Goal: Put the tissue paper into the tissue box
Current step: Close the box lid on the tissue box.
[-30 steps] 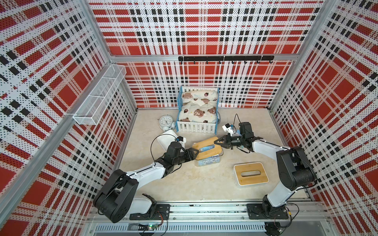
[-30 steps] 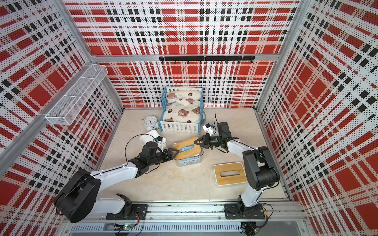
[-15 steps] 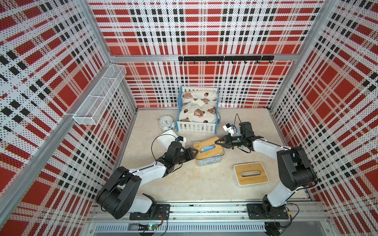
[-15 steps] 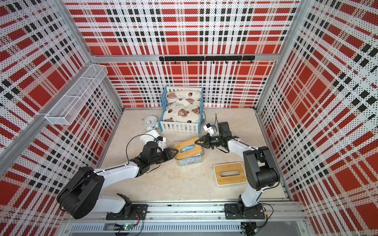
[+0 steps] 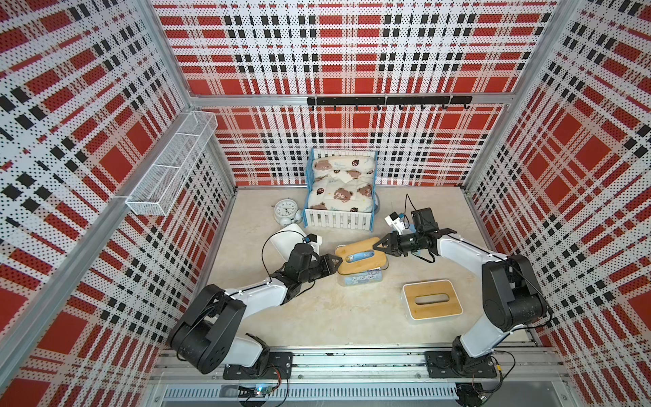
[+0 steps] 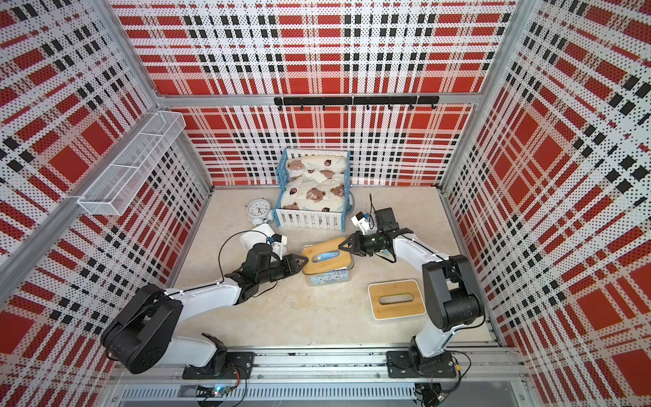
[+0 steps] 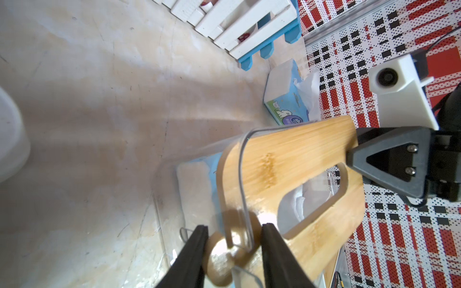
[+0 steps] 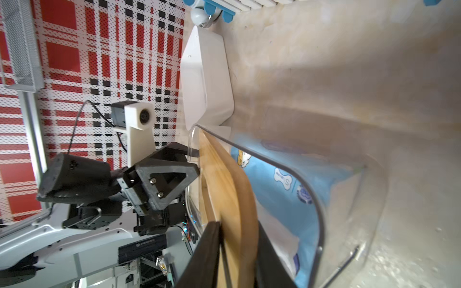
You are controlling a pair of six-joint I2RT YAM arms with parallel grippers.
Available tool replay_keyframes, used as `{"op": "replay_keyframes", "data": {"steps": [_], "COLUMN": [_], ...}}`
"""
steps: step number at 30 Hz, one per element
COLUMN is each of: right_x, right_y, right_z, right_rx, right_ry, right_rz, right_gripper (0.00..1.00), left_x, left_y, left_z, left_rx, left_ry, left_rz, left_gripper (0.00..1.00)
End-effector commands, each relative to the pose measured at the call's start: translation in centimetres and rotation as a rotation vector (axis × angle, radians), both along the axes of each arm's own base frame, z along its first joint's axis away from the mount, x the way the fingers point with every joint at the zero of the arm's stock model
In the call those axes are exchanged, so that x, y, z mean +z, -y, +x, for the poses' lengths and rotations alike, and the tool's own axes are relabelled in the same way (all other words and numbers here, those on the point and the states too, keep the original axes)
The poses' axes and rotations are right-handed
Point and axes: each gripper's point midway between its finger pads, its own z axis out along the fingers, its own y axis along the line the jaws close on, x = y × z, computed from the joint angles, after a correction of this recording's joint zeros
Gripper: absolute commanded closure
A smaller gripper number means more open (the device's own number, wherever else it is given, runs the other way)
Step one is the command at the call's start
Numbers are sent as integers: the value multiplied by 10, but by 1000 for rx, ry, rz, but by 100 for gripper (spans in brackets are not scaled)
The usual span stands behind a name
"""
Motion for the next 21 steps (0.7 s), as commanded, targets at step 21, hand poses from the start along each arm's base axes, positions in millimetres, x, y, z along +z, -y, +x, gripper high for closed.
{"op": "replay_keyframes", "data": {"steps": [21], "right_x": [11], "right_y": [59], "right_z": [1], "right_rx": [-137], "right_ry": [115], "right_rz": [-240], "right_gripper": [61], "left_x": [-19], "left_y": [-4], "left_z": [-3], "left_rx": [-30], "left_ry": [1], "left_rz": [97], "left_gripper": [69]}}
